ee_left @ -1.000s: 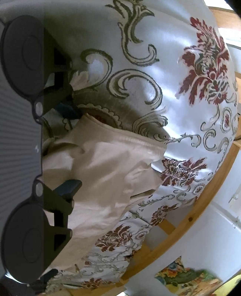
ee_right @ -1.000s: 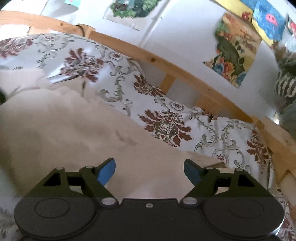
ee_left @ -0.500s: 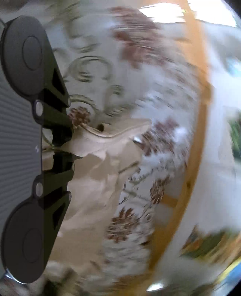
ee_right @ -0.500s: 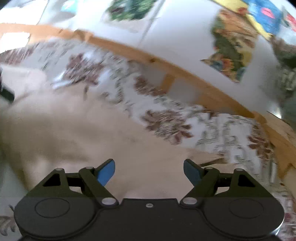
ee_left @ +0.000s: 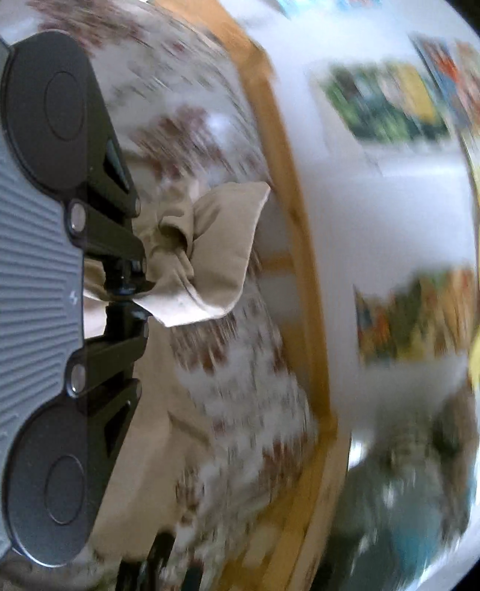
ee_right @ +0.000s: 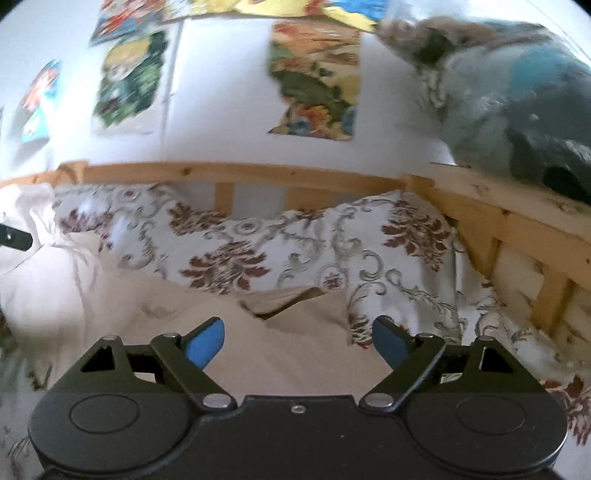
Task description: Fold large clothes
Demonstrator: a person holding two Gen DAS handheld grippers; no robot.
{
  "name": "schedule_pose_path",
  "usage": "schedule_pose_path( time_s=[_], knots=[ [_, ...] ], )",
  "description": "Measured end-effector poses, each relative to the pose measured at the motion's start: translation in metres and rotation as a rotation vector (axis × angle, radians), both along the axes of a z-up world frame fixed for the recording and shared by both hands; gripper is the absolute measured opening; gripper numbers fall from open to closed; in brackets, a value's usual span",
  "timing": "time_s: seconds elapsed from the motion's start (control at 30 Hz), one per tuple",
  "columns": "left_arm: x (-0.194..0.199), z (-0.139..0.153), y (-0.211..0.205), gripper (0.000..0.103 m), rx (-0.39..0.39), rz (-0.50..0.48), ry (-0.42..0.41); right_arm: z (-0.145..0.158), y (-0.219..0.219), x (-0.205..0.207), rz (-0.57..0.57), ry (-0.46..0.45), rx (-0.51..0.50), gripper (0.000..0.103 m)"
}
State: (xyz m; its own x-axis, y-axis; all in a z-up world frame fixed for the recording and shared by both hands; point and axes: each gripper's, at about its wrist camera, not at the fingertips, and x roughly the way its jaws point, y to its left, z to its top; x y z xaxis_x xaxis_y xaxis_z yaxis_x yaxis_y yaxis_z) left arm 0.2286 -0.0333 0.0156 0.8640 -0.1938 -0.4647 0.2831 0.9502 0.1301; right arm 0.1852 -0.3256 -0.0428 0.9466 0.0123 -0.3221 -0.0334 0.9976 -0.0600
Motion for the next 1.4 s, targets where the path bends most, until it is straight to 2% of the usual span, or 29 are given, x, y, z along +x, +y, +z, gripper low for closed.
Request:
schedule_pose_path(
  time_s=[0.07, 0.17, 0.23, 0.33, 0.43, 0.57, 0.63, 0.77, 0.87, 0.97, 1.07, 1.13, 1.23, 1.3, 1.37, 1.4],
  knots=[
    [0.002, 0.011, -0.022, 0.002, 0.019, -0.11, -0.003, 0.002, -0.013, 0.005, -0.037, -0.018, 0.047, 0.082],
    [0.002, 0.014, -0.051, 0.002, 0.025, -0.265, -0.009, 0.003, -0.042, 0.011, -0.093, -0.006, 0.221, 0.081],
    [0.0, 0.007, -0.066, 0.002, 0.013, -0.337, 0.005, 0.0, -0.061, 0.013, -0.119, 0.025, 0.34, 0.081],
    [-0.007, -0.013, -0.08, 0.002, -0.009, -0.403, 0.045, -0.008, -0.085, 0.013, -0.09, 0.069, 0.521, 0.075],
    [-0.022, -0.034, -0.086, 0.002, -0.019, -0.419, 0.056, -0.026, -0.108, 0.023, -0.005, 0.184, 0.836, 0.073],
    [-0.038, -0.044, -0.083, 0.002, 0.006, -0.405, 0.055, -0.073, -0.116, 0.042, 0.207, 0.427, 1.354, 0.073],
    [-0.04, -0.043, -0.083, 0.002, 0.021, -0.417, 0.05, -0.083, -0.11, 0.047, 0.274, 0.479, 1.457, 0.073],
    [-0.045, -0.047, -0.087, 0.002, 0.047, -0.509, 0.081, -0.074, -0.111, 0.047, 0.295, 0.422, 1.416, 0.073],
    [-0.054, -0.062, -0.099, 0.002, 0.1, -0.591, 0.123, -0.069, -0.114, 0.045, 0.298, 0.393, 1.389, 0.074],
    [-0.064, -0.078, -0.104, 0.003, 0.13, -0.633, 0.159, -0.061, -0.108, 0.048, 0.271, 0.402, 1.216, 0.083],
    [-0.065, -0.087, -0.1, 0.005, 0.096, -0.632, 0.206, -0.055, -0.093, 0.047, 0.265, 0.412, 1.027, 0.082],
    [-0.063, -0.088, -0.095, 0.006, 0.064, -0.626, 0.236, -0.053, -0.081, 0.046, 0.296, 0.415, 0.936, 0.079],
    [-0.058, -0.087, -0.081, 0.013, -0.03, -0.598, 0.297, -0.048, -0.061, 0.046, 0.354, 0.411, 0.805, 0.063],
    [-0.057, -0.087, -0.065, 0.017, -0.121, -0.584, 0.346, -0.047, -0.053, 0.045, 0.361, 0.411, 0.728, 0.033],
    [-0.054, -0.085, -0.045, 0.019, -0.227, -0.562, 0.385, -0.046, -0.05, 0.045, 0.356, 0.405, 0.696, 0.018],
    [-0.052, -0.083, -0.034, 0.021, -0.285, -0.552, 0.402, -0.045, -0.048, 0.044, 0.35, 0.398, 0.666, 0.015]
  ],
)
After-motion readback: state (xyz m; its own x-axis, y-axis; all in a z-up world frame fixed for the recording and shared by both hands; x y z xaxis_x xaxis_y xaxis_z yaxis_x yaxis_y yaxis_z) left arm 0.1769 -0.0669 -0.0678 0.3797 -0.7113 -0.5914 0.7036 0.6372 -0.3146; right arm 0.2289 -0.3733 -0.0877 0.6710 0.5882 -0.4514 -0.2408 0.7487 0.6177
